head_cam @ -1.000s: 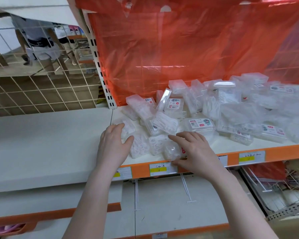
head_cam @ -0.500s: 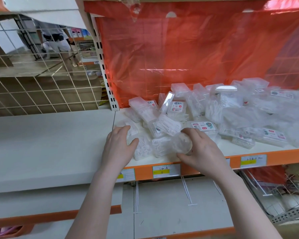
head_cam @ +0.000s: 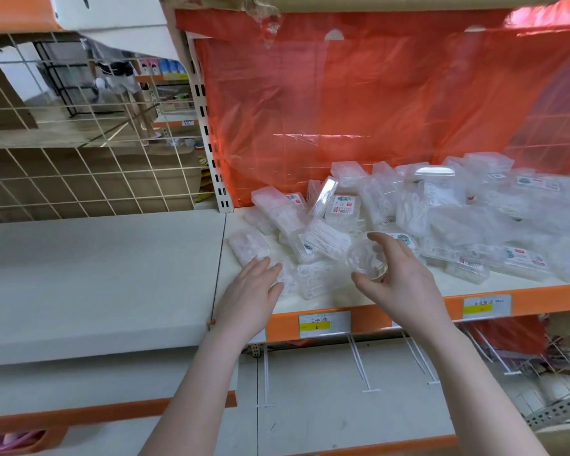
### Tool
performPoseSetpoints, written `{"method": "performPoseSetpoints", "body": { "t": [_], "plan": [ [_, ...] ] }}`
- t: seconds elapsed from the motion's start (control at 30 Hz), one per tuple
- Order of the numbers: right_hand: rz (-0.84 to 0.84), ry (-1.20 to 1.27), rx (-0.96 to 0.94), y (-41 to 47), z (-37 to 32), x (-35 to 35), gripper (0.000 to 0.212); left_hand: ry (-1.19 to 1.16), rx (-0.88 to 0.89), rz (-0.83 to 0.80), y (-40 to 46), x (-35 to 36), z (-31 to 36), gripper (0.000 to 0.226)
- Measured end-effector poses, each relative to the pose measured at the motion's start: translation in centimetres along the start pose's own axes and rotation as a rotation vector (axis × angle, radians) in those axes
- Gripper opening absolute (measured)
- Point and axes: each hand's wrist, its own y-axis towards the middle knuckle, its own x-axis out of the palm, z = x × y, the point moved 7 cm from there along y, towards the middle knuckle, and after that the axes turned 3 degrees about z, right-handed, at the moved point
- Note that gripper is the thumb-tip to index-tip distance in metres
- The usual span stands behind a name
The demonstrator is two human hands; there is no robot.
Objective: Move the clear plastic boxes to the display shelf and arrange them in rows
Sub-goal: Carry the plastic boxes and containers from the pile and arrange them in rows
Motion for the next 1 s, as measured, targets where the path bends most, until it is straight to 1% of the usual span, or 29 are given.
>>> {"method": "performPoseSetpoints", "body": {
  "t": [0.2, 0.3, 0.47, 0.67, 0.77, 0.9, 1.0],
  "plan": [
    [-0.015, 0.018, 0.005, 0.0, -1.0, 0.4, 0.062, 0.136, 0.025, -0.064, -0.5, 0.1, 0.2, 0.053],
    [-0.027, 0.026, 0.004, 0.0, -1.5, 0.5, 0.063, 0.195, 0.050, -0.109, -0.6, -0.5, 0.5, 0.053],
    [-0.038, 0.030, 0.003, 0.1, -2.1, 0.8, 0.064, 0.210, 0.097, -0.221, -0.1, -1.7, -0.2, 0.054],
    [-0.037, 0.030, 0.007, -0.1, -2.4, 0.7, 0.063, 0.174, 0.225, -0.285, 0.6, -1.7, 0.0, 0.064],
    [-0.030, 0.029, 0.020, -0.1, -2.2, 0.5, 0.064, 0.163, 0.220, -0.306, 1.0, -1.5, -0.2, 0.069],
    [-0.011, 0.039, 0.031, -0.1, -2.1, 0.2, 0.064, 0.215, 0.227, -0.347, 1.4, -1.4, -0.5, 0.072],
    [-0.009, 0.045, 0.035, -0.1, -2.3, 0.1, 0.064, 0.259, 0.252, -0.325, 2.1, -1.7, -0.3, 0.070]
  ]
}}
